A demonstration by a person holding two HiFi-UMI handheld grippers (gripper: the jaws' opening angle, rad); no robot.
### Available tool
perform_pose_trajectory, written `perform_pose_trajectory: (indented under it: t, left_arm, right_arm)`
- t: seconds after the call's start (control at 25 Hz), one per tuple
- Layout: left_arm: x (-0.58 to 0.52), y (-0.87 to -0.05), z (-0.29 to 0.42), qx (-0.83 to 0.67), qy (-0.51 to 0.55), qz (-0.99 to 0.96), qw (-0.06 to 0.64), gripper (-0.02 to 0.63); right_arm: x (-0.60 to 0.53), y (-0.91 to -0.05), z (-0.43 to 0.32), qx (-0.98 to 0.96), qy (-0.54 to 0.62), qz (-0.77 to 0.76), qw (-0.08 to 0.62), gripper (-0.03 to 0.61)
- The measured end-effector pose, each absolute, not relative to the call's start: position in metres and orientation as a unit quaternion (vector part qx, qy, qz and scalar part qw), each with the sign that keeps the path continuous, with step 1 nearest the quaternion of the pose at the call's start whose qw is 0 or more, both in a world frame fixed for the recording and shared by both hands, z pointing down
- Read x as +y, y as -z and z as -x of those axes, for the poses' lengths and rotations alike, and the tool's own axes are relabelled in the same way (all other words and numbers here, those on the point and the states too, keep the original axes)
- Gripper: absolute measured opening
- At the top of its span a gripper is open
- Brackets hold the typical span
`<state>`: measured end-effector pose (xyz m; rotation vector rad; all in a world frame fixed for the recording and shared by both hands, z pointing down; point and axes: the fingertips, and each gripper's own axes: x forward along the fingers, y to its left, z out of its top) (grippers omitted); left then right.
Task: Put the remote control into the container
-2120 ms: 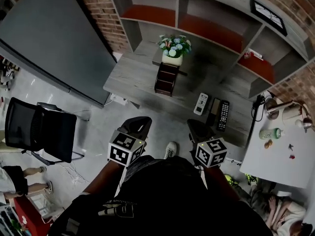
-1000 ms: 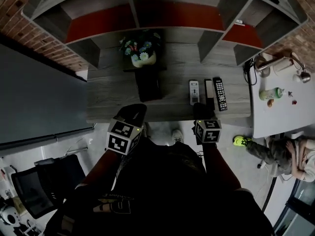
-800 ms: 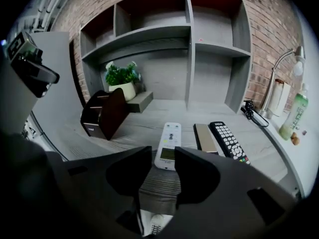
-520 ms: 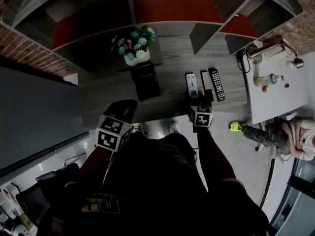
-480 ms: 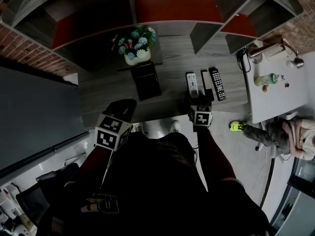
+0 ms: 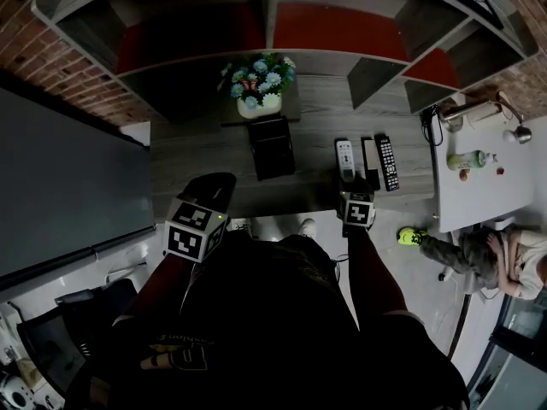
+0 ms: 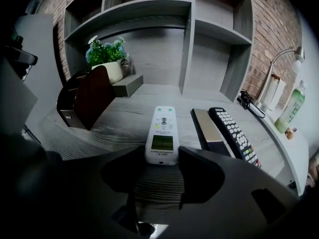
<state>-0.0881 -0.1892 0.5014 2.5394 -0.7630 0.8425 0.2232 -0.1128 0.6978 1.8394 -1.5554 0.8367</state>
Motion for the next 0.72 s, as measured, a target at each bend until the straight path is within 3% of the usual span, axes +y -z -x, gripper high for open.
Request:
perform_pose_trajectory:
  t: [0.72]
  left_arm:
    - [-0.207, -0.487, 0.100, -0.314, -0.240, -0.901, 0.179, 0.006]
  right_arm:
    - [-0.175, -0.503, -0.135, -0.719, -0.227, -0.633, 0.176, 0.216]
